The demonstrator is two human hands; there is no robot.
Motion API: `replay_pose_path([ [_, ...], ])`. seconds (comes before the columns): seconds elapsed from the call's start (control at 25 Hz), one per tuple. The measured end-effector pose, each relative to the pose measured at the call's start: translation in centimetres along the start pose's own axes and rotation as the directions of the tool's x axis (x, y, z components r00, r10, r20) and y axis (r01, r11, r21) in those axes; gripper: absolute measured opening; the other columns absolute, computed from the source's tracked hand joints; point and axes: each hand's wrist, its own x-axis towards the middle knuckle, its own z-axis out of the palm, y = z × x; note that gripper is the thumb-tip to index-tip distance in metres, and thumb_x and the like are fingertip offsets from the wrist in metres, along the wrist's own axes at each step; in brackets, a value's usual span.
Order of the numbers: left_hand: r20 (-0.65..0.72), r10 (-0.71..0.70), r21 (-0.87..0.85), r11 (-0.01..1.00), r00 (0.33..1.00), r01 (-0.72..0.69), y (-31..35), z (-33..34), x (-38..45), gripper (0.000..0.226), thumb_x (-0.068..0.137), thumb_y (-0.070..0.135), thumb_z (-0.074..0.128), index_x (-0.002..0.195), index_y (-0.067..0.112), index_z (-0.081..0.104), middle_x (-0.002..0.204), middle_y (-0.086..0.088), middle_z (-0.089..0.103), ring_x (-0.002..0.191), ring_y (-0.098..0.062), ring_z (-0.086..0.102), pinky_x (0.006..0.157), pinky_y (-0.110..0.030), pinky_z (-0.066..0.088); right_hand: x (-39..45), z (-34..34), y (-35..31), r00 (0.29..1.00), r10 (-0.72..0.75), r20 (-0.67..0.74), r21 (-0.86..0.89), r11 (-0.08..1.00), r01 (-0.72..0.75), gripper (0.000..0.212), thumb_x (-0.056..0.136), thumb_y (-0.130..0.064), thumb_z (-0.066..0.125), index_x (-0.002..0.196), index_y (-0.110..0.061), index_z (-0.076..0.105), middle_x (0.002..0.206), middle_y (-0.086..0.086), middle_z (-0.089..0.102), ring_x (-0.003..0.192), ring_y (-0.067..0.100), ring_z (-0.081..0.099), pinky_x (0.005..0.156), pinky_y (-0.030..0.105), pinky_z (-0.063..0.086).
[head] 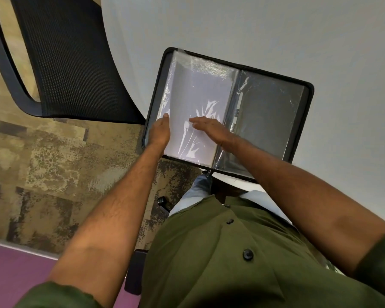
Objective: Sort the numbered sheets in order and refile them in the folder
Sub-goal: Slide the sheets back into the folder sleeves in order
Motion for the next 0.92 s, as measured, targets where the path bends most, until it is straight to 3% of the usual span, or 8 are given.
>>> replay_pose_path([
  [0.12,-0.074,0.028,0.072,0.997,0.997,-0.022,-0.3,0.1,-0.2,0.062,0.109,0.053,0.024,0.136,0.01,0.06,0.116,-0.004,0.059,0.107,-0.022,0.054,0.094,-0.033,0.043,0.2,-0.3,1.0,1.0,-0.012,0.014,-0.115,0.993,0.013,0.041,0.106,-0.033,0.048,0.147,-0.027,0.055,0.163,0.0,0.038,0.155,0.017,0.021,0.125,0.045,0.011],
  [0.24,-0.097,0.057,0.191,0.981,0.994,-0.037,-1.0,0.0,0.2,0.044,0.108,0.044,0.04,0.122,0.009,0.063,0.112,-0.007,0.063,0.108,-0.029,0.061,0.085,-0.033,0.046,-0.2,-1.0,1.2,0.996,-0.083,-0.036,-0.082,0.993,0.079,0.038,0.105,-0.027,0.049,0.142,-0.024,0.06,0.155,0.002,0.049,0.143,0.018,0.041,0.12,0.041,0.028],
  [0.36,-0.1,0.097,0.328,0.943,0.99,-0.06,-1.9,-0.2,0.4,0.029,0.101,0.018,0.056,0.128,0.008,0.057,0.126,-0.013,0.063,0.114,-0.033,0.061,0.091,-0.039,0.052,-1.1,-2.2,1.9,0.992,-0.102,-0.069,-0.08,0.992,0.096,0.036,0.105,-0.023,0.049,0.139,-0.021,0.062,0.149,0.001,0.054,0.135,0.012,0.046,0.113,0.035,0.034],
  [0.56,-0.112,0.225,0.626,0.772,0.968,-0.107,-2.3,0.4,-0.1,0.085,0.084,-0.001,0.072,0.154,0.017,0.026,0.146,-0.015,0.041,0.13,-0.034,0.045,0.103,-0.049,0.049,-2.7,-4.5,4.0,0.98,-0.119,-0.156,-0.131,0.986,0.099,0.035,0.102,-0.023,0.054,0.135,-0.023,0.065,0.142,0.0,0.06,0.129,0.015,0.054,0.109,0.033,0.041],
  [0.68,-0.017,0.314,0.796,0.579,0.949,-0.177,-2.1,1.8,-0.5,0.087,0.083,0.012,0.076,0.154,0.018,0.025,0.158,-0.015,0.025,0.14,-0.036,0.031,0.112,-0.048,0.038,-4.4,-6.3,5.8,0.937,-0.126,-0.325,-0.115,0.989,0.093,0.032,0.098,-0.023,0.058,0.127,-0.022,0.069,0.123,-0.004,0.069,0.114,0.011,0.064,0.106,0.033,0.05],
  [0.76,0.107,0.389,0.788,0.528,0.915,-0.317,-1.2,3.8,-1.0,0.076,0.088,0.022,0.072,0.151,0.016,0.03,0.161,-0.016,0.021,0.144,-0.037,0.025,0.115,-0.052,0.03,-6.1,-8.1,7.5,0.892,-0.132,-0.433,-0.152,0.986,0.072,0.029,0.098,-0.029,0.058,0.123,-0.023,0.071,0.116,-0.009,0.07,0.107,0.008,0.065,0.104,0.031,0.051],
  [0.88,0.271,0.464,0.74,0.459,0.843,-0.491,1.5,8.4,-2.0,0.068,0.093,0.033,0.064,0.15,0.015,0.032,0.16,-0.016,0.023,0.144,-0.04,0.026,0.115,-0.055,0.029,-9.5,-11.3,10.5,0.828,-0.123,-0.546,-0.216,0.976,0.003,0.032,0.1,-0.03,0.06,0.129,-0.018,0.066,0.124,-0.003,0.068,0.11,0.009,0.062,0.099,0.015,0.045],
  [0.92,0.333,0.487,0.732,0.406,0.807,-0.547,2.8,10.5,-2.6,0.066,0.093,0.036,0.062,0.149,0.015,0.034,0.158,-0.017,0.027,0.142,-0.042,0.03,0.113,-0.056,0.032,-11.0,-12.8,11.8,0.803,-0.121,-0.584,-0.236,0.972,-0.025,0.035,0.1,-0.03,0.061,0.132,-0.016,0.064,0.13,0.002,0.067,0.115,0.014,0.062,0.1,0.016,0.043],
])
